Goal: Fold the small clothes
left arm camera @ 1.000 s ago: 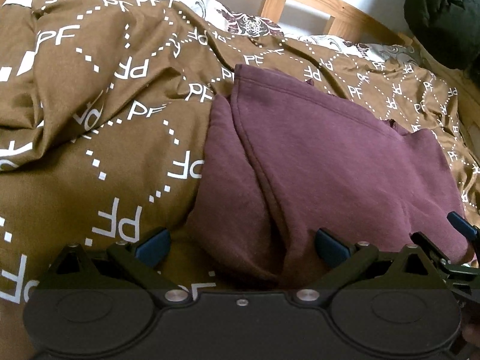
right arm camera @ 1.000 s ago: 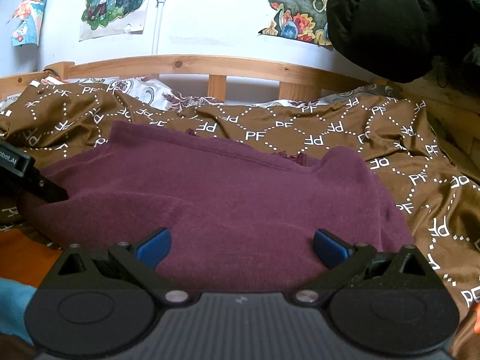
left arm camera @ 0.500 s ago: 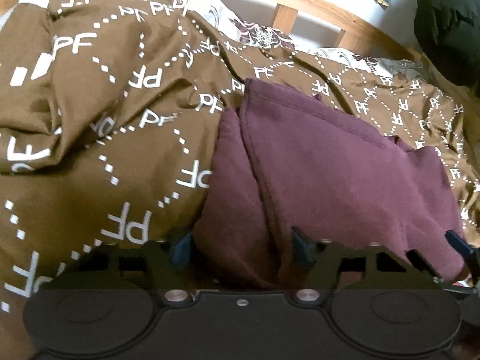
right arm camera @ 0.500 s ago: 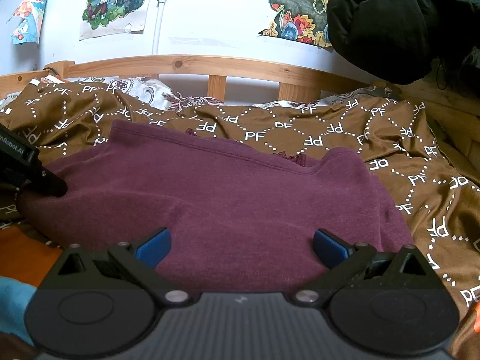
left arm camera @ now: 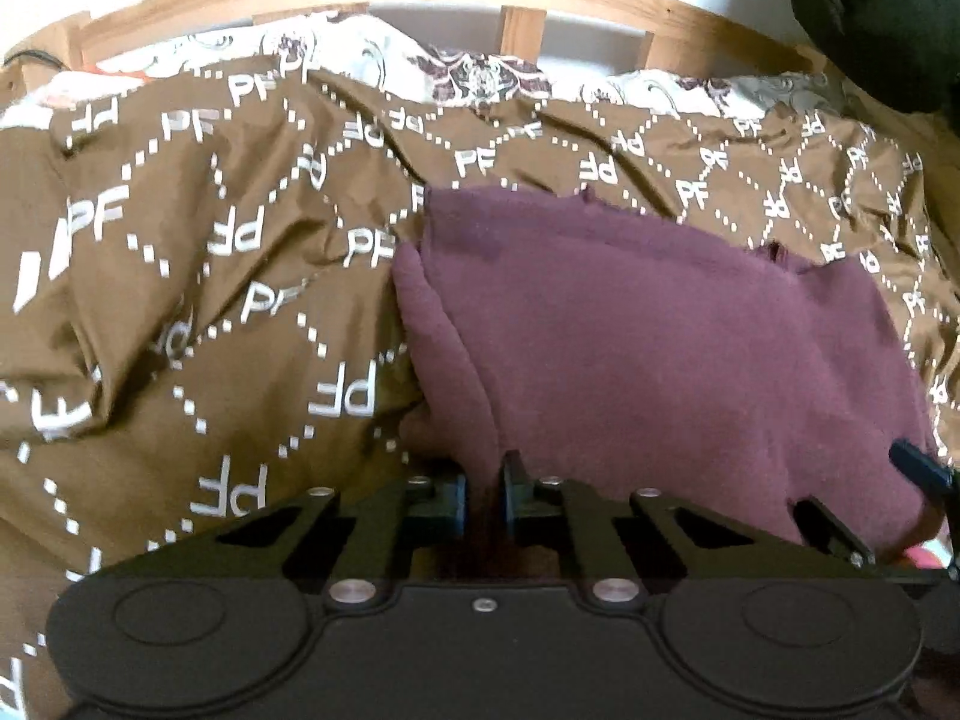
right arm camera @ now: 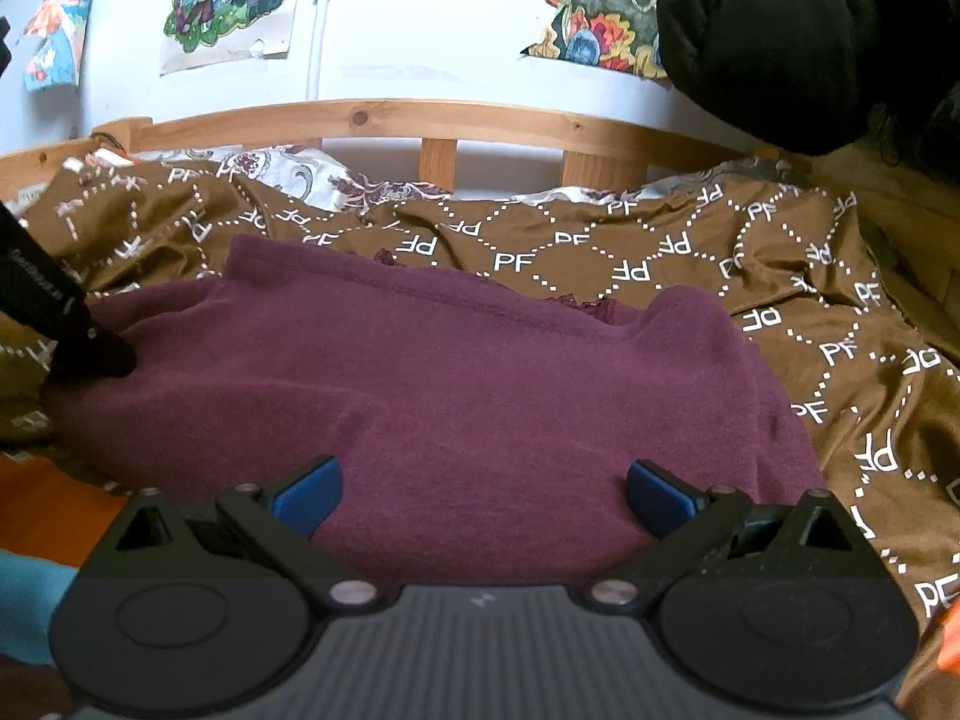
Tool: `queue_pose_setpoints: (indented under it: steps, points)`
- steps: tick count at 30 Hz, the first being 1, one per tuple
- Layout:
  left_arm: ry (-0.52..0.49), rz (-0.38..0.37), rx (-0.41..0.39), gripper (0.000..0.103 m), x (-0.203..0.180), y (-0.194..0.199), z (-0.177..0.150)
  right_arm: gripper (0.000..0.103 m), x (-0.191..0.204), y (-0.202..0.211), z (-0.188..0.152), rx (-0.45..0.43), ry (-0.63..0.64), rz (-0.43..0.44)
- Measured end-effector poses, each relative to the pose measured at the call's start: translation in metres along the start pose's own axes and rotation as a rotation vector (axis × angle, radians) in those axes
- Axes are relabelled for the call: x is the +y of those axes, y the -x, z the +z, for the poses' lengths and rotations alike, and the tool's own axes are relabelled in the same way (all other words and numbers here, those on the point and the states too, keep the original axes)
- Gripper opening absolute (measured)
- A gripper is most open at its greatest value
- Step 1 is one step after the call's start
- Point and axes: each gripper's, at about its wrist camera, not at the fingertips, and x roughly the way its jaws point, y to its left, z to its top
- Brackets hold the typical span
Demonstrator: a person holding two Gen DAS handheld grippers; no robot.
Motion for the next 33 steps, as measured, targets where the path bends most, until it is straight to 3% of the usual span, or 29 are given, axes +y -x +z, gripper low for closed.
queue_pose_setpoints:
  steps: [4, 8, 13, 16, 21, 28, 29, 33]
  points:
    - [-0.021, -0.024, -0.027, 0.010, -0.023, 0.020, 0.023, 0.103, -0.020, 0.011, 0.013, -0.016, -0.086, 0.021]
    - [-0.056, -0.050, -0.043, 0.010, -0.063, 0.036, 0.043, 0.103, -0.041, 0.019, 0.025, 0.008, -0.082, 0.024]
    - [-0.167, -0.116, -0.074, 0.010, -0.132, 0.046, 0.053, 0.103, -0.083, 0.030, 0.033, 0.027, -0.059, -0.064]
    - [-0.250, -0.174, -0.069, 0.010, -0.172, 0.043, 0.045, 0.103, -0.118, 0.034, 0.038, 0.043, -0.083, -0.135]
    - [-0.374, -0.181, -0.030, 0.010, -0.214, 0.022, 0.019, 0.103, -0.169, 0.034, 0.034, 0.069, -0.155, -0.233]
    - [-0.404, -0.172, -0.018, 0.014, -0.225, 0.011, -0.004, 0.103, -0.197, 0.028, 0.029, 0.080, -0.231, -0.233]
    - [-0.404, -0.182, -0.021, 0.020, -0.225, 0.013, -0.005, 0.103, -0.196, 0.028, 0.029, 0.078, -0.230, -0.227]
    - [-0.404, -0.244, -0.036, 0.060, -0.227, 0.024, -0.008, 0.103, -0.191, 0.026, 0.030, 0.069, -0.223, -0.196]
